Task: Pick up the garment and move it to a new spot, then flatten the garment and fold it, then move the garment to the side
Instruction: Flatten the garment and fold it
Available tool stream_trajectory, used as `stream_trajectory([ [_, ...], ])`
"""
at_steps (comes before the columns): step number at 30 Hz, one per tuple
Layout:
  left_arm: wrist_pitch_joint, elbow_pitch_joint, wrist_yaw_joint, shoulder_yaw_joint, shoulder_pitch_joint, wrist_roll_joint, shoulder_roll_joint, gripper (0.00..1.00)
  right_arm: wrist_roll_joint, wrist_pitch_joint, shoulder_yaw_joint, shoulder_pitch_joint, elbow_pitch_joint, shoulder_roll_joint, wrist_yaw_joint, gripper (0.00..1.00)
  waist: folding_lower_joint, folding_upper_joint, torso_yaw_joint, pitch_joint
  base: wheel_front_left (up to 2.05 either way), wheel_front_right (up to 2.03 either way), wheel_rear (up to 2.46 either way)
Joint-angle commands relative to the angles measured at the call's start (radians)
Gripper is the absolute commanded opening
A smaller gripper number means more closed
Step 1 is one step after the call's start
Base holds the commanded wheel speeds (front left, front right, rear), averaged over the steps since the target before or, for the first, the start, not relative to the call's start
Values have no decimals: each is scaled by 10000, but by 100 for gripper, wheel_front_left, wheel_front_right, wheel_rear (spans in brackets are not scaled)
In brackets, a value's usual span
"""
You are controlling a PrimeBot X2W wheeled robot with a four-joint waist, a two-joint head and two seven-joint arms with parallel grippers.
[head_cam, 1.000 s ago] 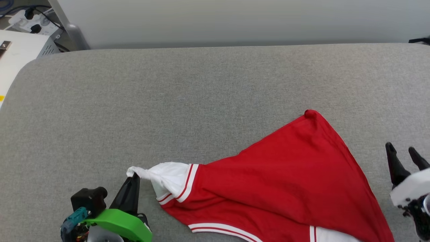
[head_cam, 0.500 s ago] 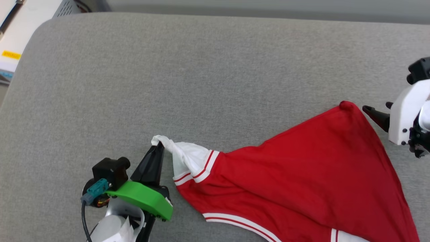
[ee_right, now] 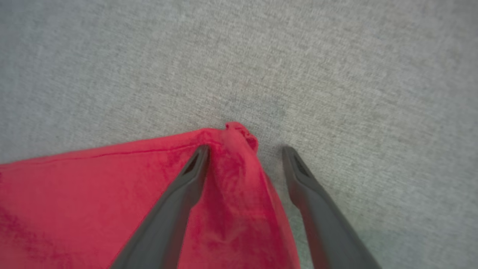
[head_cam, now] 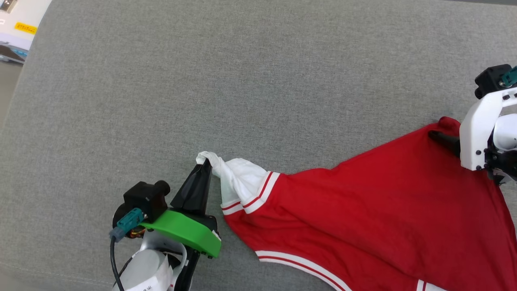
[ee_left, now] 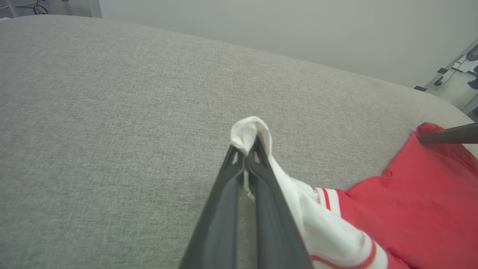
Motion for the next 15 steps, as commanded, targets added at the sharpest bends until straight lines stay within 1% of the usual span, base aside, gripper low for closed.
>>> stream_trajectory([
  [1,-61,42,-41,-12,-177,42,-38,0,227,337,495,382,422,231,-2,43,0,0,-3,-10,0,0,0],
  [2,-64,49,-34,-4,-161,29,-27,0,324,437,631,398,489,218,-2,2,0,0,-18,-22,0,0,0],
  [3,-69,57,-17,11,-137,16,-12,0,475,558,774,401,579,218,-2,0,0,0,-49,-48,0,0,0],
  [8,-79,77,31,45,-37,-56,28,0,915,562,1233,136,683,150,-2,0,0,0,-180,-260,0,0,0],
  [11,-91,102,54,69,-5,-96,54,0,1075,231,1291,-187,666,45,-2,0,0,0,-290,-516,0,0,0],
  [15,-135,124,120,195,-78,-93,172,0,1237,-403,1102,-593,696,-101,-2,0,0,0,-424,-970,0,0,0],
])
